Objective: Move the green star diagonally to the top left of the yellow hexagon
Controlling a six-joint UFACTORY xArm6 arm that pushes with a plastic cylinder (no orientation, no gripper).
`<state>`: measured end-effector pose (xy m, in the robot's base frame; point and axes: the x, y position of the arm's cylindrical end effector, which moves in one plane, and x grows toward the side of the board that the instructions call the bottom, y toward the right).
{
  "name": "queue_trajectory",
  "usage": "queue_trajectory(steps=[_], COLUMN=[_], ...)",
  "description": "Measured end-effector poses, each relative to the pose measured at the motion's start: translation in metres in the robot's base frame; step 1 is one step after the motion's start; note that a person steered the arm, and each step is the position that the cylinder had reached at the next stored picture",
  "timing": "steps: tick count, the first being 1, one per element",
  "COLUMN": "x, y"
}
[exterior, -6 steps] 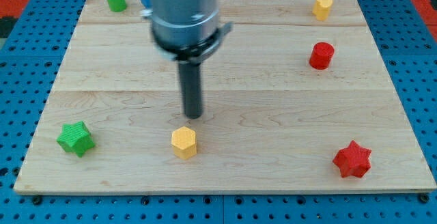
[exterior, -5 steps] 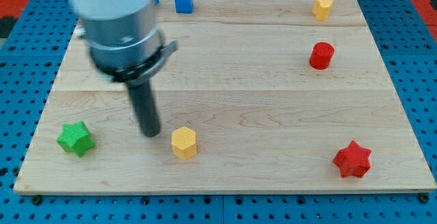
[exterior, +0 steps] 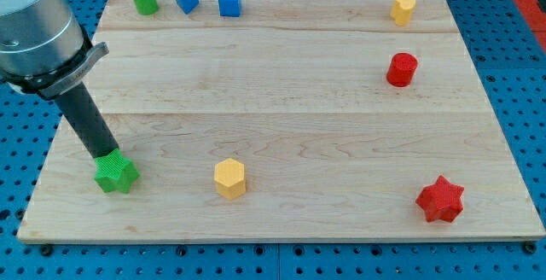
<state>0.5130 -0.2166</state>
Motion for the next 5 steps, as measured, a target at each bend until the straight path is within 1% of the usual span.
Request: queue_trajectory(steps=[1, 2, 3, 4, 5], x=[0.039, 0.072, 0.078, 0.032, -0.01], y=[-0.013, -0.012, 0.011, 0.043, 0.06])
